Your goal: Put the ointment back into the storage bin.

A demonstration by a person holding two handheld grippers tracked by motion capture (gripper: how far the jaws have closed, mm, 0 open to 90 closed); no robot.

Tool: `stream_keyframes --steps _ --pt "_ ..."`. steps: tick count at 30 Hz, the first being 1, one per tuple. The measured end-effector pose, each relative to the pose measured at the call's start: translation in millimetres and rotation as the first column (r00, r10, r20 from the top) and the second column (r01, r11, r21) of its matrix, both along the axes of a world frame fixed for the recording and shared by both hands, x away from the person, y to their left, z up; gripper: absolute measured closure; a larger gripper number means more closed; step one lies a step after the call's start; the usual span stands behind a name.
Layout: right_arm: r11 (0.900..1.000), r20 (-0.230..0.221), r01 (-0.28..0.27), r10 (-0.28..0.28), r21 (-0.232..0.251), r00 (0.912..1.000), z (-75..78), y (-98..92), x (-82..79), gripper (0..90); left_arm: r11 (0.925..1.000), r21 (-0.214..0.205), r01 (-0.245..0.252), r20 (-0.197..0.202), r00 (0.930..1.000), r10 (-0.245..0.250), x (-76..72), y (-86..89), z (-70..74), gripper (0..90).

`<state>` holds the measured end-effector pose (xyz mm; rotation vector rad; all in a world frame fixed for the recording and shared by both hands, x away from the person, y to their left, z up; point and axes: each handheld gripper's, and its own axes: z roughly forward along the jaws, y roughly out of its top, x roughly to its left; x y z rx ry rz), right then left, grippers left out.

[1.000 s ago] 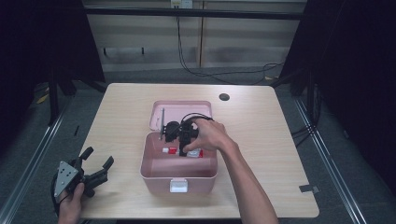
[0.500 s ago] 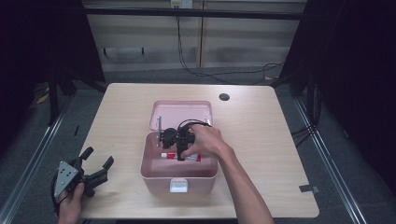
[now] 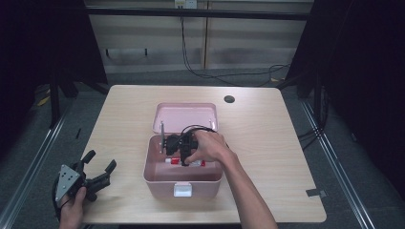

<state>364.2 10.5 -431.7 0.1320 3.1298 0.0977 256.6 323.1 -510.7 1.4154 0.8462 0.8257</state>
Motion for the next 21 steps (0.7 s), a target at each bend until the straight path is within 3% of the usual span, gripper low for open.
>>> stream_keyframes --steps 9,21 --pt "0.9998 0.011 -0.014 0.014 -0.017 0.9998 -8.0 0.9 -0.4 70.9 1.0 0.0 0.0 0.0 1.0 0.0 0.0 0.0 0.0 15.6" --pt "0.9995 0.046 0.014 -0.012 -0.029 0.9989 -16.6 2.6 -3.2 70.8 1.0 0.0 0.0 0.0 1.0 0.0 0.0 0.1 0.0 15.6"
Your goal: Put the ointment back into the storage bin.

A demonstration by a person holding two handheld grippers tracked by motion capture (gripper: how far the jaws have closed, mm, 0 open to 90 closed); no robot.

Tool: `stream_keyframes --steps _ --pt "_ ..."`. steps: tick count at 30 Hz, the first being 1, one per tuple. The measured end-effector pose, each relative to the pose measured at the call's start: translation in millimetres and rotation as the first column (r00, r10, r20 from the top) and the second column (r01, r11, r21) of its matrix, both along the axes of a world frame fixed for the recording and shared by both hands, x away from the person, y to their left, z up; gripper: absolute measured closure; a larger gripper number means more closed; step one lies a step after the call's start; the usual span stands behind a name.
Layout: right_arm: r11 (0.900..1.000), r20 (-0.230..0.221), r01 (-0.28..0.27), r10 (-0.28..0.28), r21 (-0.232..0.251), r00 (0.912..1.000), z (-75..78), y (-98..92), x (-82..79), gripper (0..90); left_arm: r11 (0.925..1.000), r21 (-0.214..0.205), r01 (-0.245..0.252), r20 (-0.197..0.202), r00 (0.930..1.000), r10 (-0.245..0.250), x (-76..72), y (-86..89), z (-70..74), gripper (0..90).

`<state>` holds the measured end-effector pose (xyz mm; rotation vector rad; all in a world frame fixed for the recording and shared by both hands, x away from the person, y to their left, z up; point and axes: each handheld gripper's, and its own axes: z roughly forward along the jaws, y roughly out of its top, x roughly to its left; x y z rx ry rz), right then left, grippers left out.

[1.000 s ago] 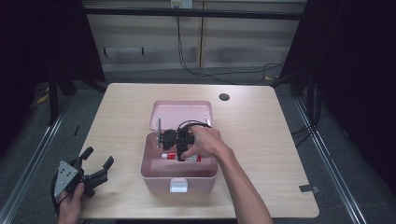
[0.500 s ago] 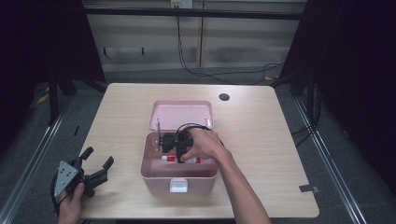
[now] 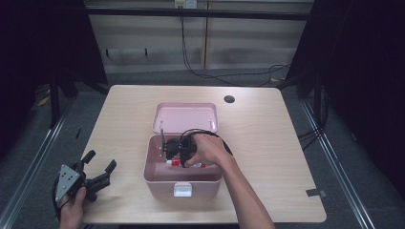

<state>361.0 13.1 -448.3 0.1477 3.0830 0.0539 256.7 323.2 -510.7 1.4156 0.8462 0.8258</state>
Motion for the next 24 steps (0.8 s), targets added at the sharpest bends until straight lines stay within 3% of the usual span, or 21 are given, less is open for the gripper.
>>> stream_keyframes --steps 24 --pt "0.9999 -0.001 0.014 -0.014 -0.002 0.9999 -2.0 0.0 1.8 71.0 1.0 0.0 0.001 0.0 1.0 -0.001 0.0 0.0 0.0 15.6"
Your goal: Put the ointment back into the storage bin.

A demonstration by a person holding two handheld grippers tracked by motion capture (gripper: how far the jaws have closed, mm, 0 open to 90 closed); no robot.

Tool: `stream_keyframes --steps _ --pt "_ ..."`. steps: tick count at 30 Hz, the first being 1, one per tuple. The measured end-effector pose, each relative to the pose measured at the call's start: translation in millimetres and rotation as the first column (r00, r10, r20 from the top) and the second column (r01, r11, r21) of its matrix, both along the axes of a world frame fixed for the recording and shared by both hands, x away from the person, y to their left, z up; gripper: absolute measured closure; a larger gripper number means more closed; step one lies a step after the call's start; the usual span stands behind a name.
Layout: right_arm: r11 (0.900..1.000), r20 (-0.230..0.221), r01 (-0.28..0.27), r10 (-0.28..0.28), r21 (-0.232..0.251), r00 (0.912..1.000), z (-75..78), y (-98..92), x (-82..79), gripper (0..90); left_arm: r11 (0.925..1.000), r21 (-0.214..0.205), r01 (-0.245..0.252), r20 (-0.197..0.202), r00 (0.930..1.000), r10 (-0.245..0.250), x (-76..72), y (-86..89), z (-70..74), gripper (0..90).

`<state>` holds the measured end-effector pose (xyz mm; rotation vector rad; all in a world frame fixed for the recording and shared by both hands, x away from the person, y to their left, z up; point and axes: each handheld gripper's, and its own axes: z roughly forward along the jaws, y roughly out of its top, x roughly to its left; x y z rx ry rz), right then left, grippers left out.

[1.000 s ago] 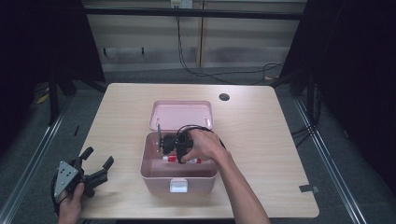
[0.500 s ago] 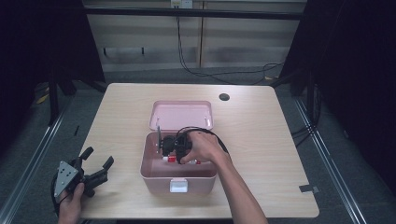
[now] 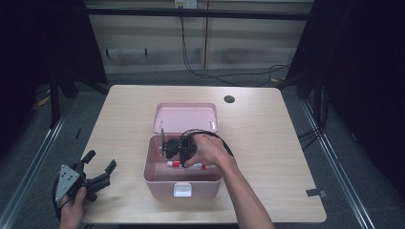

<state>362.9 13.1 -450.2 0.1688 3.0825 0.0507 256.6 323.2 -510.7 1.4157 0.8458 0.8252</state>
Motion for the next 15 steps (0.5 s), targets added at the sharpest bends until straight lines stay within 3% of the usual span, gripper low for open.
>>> stream_keyframes --steps 15 --pt "0.9991 -0.038 0.017 -0.015 0.04 0.9992 11.0 -4.3 -1.2 63.5 1.0 0.001 0.0 0.0 1.0 0.0 0.1 0.0 0.0 15.6"
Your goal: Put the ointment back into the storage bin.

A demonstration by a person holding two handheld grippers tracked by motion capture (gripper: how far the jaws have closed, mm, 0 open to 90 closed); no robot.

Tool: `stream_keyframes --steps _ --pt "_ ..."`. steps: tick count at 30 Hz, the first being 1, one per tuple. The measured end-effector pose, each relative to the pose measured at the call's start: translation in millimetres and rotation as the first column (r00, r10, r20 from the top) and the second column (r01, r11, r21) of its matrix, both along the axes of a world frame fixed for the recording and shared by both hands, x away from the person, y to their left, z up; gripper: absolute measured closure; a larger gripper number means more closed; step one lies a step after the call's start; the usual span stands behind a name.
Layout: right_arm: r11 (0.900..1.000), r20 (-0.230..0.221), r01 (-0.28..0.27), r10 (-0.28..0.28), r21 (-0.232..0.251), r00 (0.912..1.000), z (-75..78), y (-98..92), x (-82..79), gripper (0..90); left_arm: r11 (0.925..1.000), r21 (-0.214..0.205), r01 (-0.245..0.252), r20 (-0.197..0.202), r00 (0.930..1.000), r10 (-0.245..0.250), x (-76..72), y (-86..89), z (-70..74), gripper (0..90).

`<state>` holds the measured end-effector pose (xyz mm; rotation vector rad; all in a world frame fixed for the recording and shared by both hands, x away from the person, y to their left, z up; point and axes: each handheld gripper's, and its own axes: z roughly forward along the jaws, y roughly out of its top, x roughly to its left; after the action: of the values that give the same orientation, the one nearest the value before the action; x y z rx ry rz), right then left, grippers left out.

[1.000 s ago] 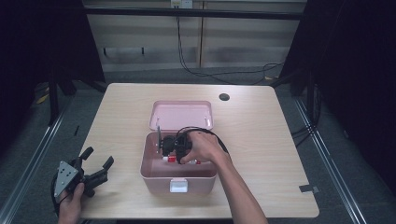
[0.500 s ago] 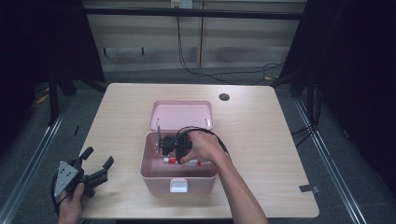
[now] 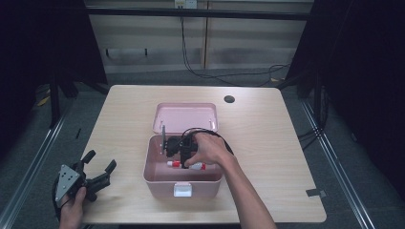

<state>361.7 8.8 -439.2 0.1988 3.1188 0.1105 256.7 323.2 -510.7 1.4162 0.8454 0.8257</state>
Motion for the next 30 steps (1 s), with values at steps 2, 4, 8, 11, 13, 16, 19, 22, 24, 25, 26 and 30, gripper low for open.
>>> stream_keyframes --steps 2,4,8,11,13,16,19,22,24,25,26,30 --pt "0.9999 -0.007 0.012 -0.012 0.0 0.9999 3.1 -0.4 -0.5 63.0 1.0 0.0 0.0 0.0 1.0 0.0 0.0 0.0 0.0 15.6" --pt "0.9999 -0.019 0.01 -0.01 0.004 0.9998 5.3 -1.2 -0.7 62.0 1.0 -0.001 0.0 0.0 1.0 0.0 0.0 0.0 0.0 15.6" --pt "0.9999 -0.028 0.014 -0.015 -0.008 0.9995 9.3 -2.6 -0.4 59.7 1.0 -0.001 0.0 0.0 1.0 0.0 -0.1 0.0 0.0 15.6" --pt "1.0 -0.032 0.007 -0.007 -0.006 0.9995 11.4 -4.2 -0.7 58.9 1.0 0.0 0.0 -0.001 1.0 0.0 0.0 0.0 0.0 15.6" --pt "0.9999 -0.032 0.005 -0.005 -0.012 0.9995 13.1 -4.6 -1.4 58.3 1.0 -0.001 0.0 0.0 1.0 0.0 -0.1 0.0 0.0 15.6" --pt "0.9999 -0.037 0.001 -0.002 -0.013 0.9993 16.1 -6.7 -3.0 57.7 1.0 -0.001 0.0 0.0 1.0 0.0 -0.1 0.0 0.0 15.6" --pt "0.9999 -0.034 0.006 -0.007 -0.009 0.9994 18.7 -8.9 -3.3 54.9 1.0 -0.001 0.0 0.0 1.0 0.0 -0.1 0.0 0.0 15.6" --pt "0.9998 -0.045 0.013 -0.013 -0.013 0.9989 24.3 -11.2 -4.6 51.7 1.0 -0.001 0.0 0.0 1.0 0.0 -0.1 0.0 0.0 15.6" --pt "0.9998 -0.044 0.019 -0.019 -0.009 0.9989 27.8 -13.4 -5.1 49.2 1.0 -0.001 0.0 0.0 1.0 0.0 0.0 -0.1 0.0 15.6" --pt "0.9997 -0.042 0.025 -0.025 -0.008 0.9988 29.3 -14.1 -5.6 48.6 1.0 -0.001 0.0 0.0 1.0 0.0 0.0 -0.1 0.0 15.6" --pt "0.9995 -0.036 0.032 -0.032 0.0 0.9988 31.1 -15.6 -6.0 47.3 1.0 -0.001 0.0 0.0 1.0 0.0 0.0 -0.1 0.0 15.6" --pt "0.9987 -0.046 0.046 -0.045 0.024 0.9979 38.4 -20.0 -5.3 43.1 1.0 -0.001 0.0 0.0 1.0 0.0 0.0 -0.1 0.0 15.6"
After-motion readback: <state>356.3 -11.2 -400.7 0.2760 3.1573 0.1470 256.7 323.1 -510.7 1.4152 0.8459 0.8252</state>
